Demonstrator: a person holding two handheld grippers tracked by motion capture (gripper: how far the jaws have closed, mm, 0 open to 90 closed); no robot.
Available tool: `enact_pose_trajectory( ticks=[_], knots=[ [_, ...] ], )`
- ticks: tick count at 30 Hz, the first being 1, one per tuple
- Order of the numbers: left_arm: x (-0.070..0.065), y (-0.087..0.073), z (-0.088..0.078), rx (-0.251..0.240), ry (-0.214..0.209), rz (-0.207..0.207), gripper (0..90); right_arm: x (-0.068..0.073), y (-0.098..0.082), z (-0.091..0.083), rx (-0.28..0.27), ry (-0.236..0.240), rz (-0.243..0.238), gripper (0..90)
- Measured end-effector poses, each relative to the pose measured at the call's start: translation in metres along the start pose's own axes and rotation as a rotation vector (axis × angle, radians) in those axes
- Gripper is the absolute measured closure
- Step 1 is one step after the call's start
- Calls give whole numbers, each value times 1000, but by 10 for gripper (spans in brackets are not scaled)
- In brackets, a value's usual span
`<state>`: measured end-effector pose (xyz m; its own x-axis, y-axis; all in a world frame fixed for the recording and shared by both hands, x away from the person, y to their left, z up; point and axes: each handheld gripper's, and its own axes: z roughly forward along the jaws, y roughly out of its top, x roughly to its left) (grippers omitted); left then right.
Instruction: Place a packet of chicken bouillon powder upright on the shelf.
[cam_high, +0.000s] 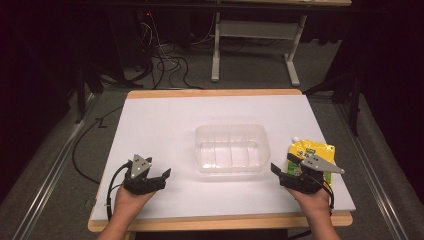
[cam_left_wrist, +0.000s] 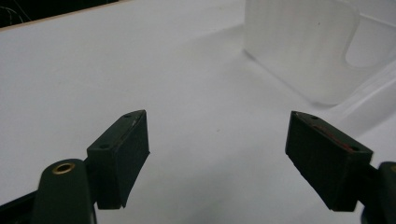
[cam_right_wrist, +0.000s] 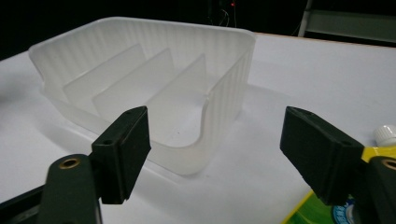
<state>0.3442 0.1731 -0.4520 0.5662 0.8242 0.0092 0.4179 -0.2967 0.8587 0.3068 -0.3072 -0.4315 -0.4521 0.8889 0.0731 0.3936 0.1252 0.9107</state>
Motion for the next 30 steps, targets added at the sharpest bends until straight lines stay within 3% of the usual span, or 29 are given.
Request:
enact_pose_trajectory(
  ticks=[4, 8, 13, 16, 17, 18, 20, 21, 22, 24, 25, 30],
  knots=[
    [-3, 2, 0, -22, -4, 5, 234, -5, -4, -7, -6, -21, -2, 330],
    [-3, 4, 1, -37, -10, -22, 288, -17, -8, -22, -7, -97, -9, 420],
    [-1, 7, 4, -49, -31, -55, 299, -37, -14, -38, 33, -164, 52, 596],
    [-2, 11, 7, -53, -29, -52, 306, -50, -23, -46, 69, -234, 86, 717],
    [-2, 11, 7, -53, -29, -52, 307, -50, -23, -46, 69, -234, 86, 717],
    [-4, 13, 10, -58, -35, -61, 312, -59, -30, -53, 91, -284, 116, 776],
    [-4, 14, 12, -57, -39, -64, 313, -62, -32, -56, 94, -300, 126, 800],
    [-7, 16, 15, -56, -39, -52, 313, -71, -38, -64, 103, -353, 138, 860],
    [-7, 16, 15, -56, -39, -52, 314, -74, -40, -66, 104, -371, 150, 883],
    [-8, 18, 18, -56, -47, -41, 314, -78, -42, -69, 110, -391, 171, 900],
    [-10, 18, 20, -56, -56, -35, 315, -88, -50, -74, 142, -436, 217, 900],
    [-12, 18, 21, -48, -66, -29, 315, -103, -68, -75, 210, -476, 312, 900]
  ],
)
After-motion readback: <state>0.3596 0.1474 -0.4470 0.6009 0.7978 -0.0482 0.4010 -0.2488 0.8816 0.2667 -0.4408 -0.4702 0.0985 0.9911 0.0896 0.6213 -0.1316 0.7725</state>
